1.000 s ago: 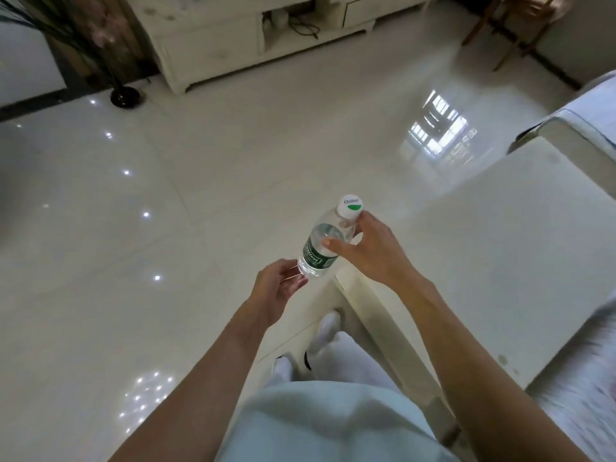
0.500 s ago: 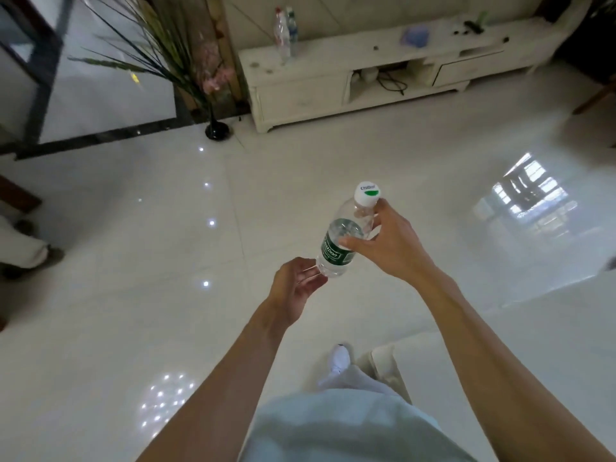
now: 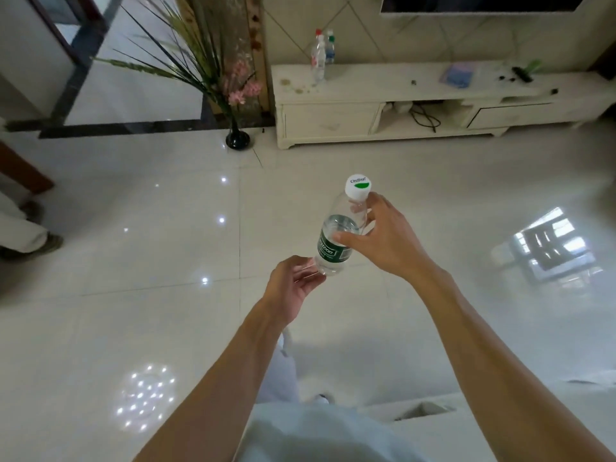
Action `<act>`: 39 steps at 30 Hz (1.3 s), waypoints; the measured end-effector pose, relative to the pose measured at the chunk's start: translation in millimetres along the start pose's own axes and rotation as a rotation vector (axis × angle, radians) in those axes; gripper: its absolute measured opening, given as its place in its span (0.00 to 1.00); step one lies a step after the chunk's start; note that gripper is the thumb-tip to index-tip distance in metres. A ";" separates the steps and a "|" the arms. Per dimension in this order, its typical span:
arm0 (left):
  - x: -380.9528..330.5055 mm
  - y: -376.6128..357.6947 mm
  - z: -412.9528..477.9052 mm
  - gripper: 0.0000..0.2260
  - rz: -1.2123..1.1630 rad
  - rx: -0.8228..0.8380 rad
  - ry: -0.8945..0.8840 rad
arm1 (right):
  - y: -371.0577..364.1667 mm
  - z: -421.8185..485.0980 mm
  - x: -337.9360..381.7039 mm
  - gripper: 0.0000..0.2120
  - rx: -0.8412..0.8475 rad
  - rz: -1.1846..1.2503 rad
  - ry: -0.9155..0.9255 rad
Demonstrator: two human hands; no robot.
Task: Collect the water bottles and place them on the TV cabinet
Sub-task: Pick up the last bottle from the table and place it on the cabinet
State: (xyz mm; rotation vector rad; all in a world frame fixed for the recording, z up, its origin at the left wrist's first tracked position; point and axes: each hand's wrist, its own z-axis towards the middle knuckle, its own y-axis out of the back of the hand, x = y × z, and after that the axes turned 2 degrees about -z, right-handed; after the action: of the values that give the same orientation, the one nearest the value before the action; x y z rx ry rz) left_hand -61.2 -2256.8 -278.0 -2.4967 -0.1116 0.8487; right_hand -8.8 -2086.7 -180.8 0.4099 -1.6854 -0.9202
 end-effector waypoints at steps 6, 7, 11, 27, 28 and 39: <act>-60.0 -25.5 80.0 0.03 -0.019 0.001 -0.004 | 2.5 100.8 3.6 0.29 0.004 -0.041 0.009; -73.3 -31.3 96.0 0.03 -0.016 0.008 -0.004 | 4.2 121.3 5.1 0.29 -0.004 -0.052 0.009; -134.9 -55.1 155.5 0.02 0.003 0.036 0.002 | 16.3 204.9 19.1 0.29 -0.019 -0.076 -0.007; -305.5 -161.8 326.9 0.04 0.095 -0.010 0.020 | 60.7 456.5 10.7 0.33 -0.098 -0.043 -0.037; -309.6 -170.7 338.5 0.04 0.103 -0.017 0.023 | 64.5 469.4 3.3 0.32 -0.093 -0.041 -0.033; -356.7 -336.0 469.9 0.07 0.052 -0.098 -0.031 | 167.3 652.1 -80.2 0.30 -0.004 -0.022 0.075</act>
State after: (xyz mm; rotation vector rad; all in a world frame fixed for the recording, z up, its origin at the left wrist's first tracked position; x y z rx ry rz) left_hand -598.5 -1843.5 -240.8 -2.5884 -0.1007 0.9237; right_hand -557.3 -1688.8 -159.7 0.4559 -1.6129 -0.9136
